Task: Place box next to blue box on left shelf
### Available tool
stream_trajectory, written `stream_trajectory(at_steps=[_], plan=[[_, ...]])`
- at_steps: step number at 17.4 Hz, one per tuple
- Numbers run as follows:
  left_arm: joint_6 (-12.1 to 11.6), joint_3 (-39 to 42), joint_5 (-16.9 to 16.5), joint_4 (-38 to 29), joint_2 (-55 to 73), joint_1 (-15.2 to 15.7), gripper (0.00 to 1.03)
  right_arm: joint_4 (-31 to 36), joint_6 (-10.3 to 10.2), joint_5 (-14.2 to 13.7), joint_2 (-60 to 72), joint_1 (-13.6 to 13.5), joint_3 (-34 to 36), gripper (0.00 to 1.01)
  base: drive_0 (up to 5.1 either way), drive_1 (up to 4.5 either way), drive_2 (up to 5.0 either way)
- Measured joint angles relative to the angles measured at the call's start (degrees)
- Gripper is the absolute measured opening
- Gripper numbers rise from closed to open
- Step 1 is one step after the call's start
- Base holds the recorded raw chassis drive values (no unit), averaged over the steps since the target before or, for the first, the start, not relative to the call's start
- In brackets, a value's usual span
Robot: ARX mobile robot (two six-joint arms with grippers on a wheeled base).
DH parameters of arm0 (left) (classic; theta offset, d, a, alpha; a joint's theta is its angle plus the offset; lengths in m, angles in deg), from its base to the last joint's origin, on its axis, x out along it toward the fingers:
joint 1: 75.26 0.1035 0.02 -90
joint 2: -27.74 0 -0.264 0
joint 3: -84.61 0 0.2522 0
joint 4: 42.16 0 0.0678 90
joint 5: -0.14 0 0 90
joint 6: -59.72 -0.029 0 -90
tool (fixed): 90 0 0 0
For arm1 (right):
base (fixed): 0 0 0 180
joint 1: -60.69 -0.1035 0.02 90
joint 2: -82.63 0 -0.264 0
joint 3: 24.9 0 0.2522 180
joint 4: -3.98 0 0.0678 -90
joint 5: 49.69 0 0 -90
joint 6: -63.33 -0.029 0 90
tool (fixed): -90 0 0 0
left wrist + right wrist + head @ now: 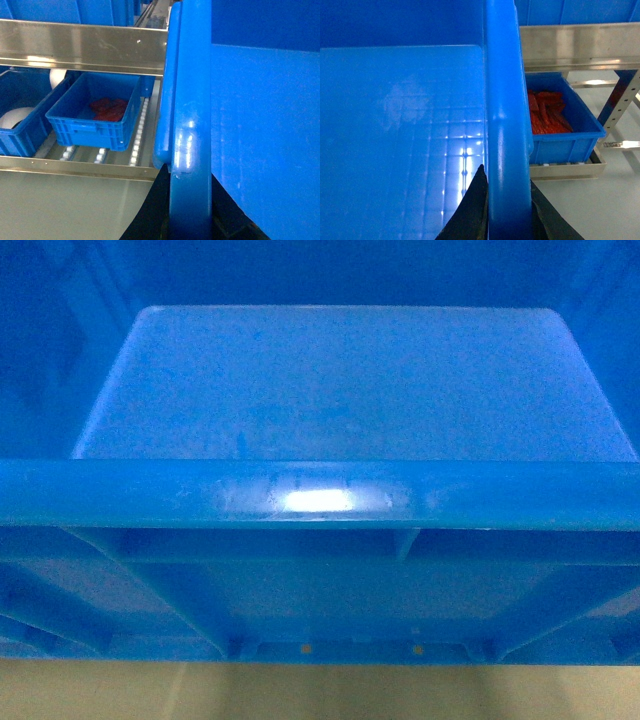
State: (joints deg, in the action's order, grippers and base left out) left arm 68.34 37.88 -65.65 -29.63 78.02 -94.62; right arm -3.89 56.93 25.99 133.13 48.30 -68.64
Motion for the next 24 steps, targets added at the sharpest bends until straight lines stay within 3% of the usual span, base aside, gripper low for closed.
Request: stream_trajectory(at_steps=[24], plan=[[0.0,0.0,0.0,0.4,0.0,0.0,0.09,-0.3,0.0,0.0,0.0,0.0,0.0,0.09,0.0,0.0,0.0]])
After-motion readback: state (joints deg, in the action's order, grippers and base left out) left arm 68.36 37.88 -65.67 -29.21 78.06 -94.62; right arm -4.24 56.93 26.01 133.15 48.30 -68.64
